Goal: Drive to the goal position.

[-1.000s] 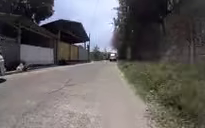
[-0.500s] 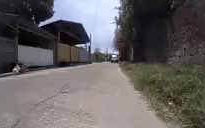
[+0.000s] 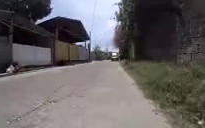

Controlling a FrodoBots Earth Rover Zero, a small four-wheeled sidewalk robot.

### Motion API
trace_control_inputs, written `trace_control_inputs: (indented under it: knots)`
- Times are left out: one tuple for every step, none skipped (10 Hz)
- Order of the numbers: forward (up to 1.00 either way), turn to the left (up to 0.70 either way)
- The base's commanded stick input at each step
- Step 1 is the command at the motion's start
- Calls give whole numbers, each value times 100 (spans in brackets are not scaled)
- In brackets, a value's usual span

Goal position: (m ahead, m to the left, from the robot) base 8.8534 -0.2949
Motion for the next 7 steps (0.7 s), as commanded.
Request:
trace_control_inputs:
  knots:
    - [100,0]
    - [100,0]
    - [100,0]
    - [100,0]
    - [100,0]
    - [100,0]
    - [100,0]
